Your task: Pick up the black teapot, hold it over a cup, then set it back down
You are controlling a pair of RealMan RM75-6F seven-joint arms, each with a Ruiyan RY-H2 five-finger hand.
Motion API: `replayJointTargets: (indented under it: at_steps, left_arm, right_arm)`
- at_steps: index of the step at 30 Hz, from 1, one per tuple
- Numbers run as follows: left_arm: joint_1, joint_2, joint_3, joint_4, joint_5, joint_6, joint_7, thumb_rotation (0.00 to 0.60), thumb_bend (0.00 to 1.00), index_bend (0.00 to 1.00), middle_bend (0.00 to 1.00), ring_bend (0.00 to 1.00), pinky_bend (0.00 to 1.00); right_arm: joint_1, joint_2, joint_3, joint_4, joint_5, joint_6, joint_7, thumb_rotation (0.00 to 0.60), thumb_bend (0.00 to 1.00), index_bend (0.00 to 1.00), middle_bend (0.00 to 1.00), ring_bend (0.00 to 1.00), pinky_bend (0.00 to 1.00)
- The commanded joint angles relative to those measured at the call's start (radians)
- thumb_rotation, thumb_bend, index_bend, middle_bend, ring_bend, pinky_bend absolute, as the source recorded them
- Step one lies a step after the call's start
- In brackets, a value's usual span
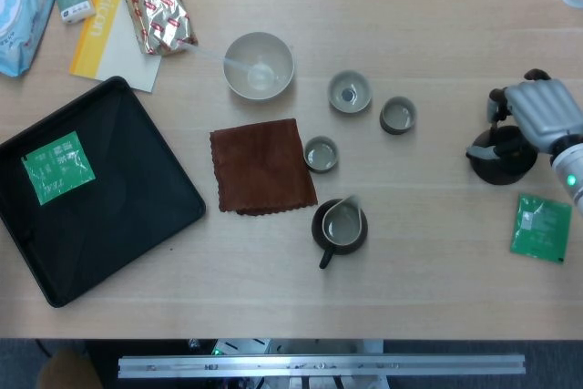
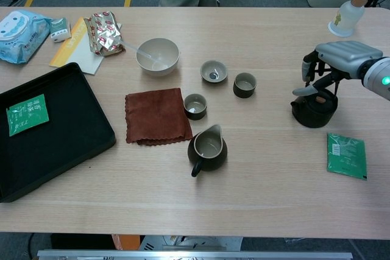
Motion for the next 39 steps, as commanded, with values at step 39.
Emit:
replayJointTargets:
  at_steps: [39]
  left_arm:
    - [-0.001,-0.008,-0.002,0.01,-0.009,-0.004,-0.006,0.6,0.39,0.14,0.2,0.14,0.15]
  right_arm:
    - [0.012,0.06,-0.052,-0.06,0.053,-0.025,0.037,0.365,0.04,0.73,0.69,0.65,0.15]
